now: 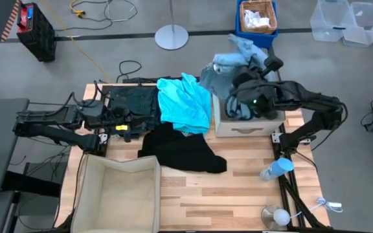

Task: Sort clothes
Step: Put the blue pants into the top laundry bin

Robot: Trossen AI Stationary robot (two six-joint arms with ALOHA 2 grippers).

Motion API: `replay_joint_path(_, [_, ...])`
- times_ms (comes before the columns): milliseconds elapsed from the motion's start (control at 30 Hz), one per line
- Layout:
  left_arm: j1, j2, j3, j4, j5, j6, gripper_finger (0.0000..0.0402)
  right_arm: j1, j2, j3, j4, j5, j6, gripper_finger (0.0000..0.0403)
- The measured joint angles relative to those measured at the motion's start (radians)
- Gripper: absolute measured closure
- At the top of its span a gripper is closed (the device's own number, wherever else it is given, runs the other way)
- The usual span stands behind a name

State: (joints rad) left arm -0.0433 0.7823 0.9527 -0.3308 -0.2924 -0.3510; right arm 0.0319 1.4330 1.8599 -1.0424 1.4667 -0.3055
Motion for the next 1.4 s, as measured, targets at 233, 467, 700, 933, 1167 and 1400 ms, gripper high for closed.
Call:
replay_joint_path(233, [0.0, 0.003, 0.0, 0.0, -0.004, 0.004, 0.0401, -0.065, -0.023, -0.003, -0.54, -0.287, 0.457, 0.0403])
replay_joint_path(467, [0.0, 0.003, 0.0, 0.0, -0.048, -0.009, 0.0401, -0.113, -0.114, -0.056, -0.524, -0.434, 0.458, 0.0403])
replay_joint_path(700, [0.0, 0.003, 0.0, 0.0, -0.08, -0.061, 0.0401, -0.214, -0.123, -0.074, -0.527, -0.688, 0.515, 0.0403])
replay_joint_path(933, [0.0, 0.003, 0.0, 0.001, -0.081, -0.102, 0.0401, -0.333, -0.121, -0.168, -0.527, -0.962, 0.515, 0.0403])
replay_joint_path(1167, [0.0, 0.003, 0.0, 0.004, -0.087, -0.114, 0.0401, -0.447, -0.12, -0.317, -0.524, -1.038, 0.515, 0.0403])
replay_joint_path(1400, [0.0, 0.003, 0.0, 0.006, -0.086, -0.129, 0.0401, -0.588, -0.12, -0.481, -0.522, -1.087, 0.515, 0.0403])
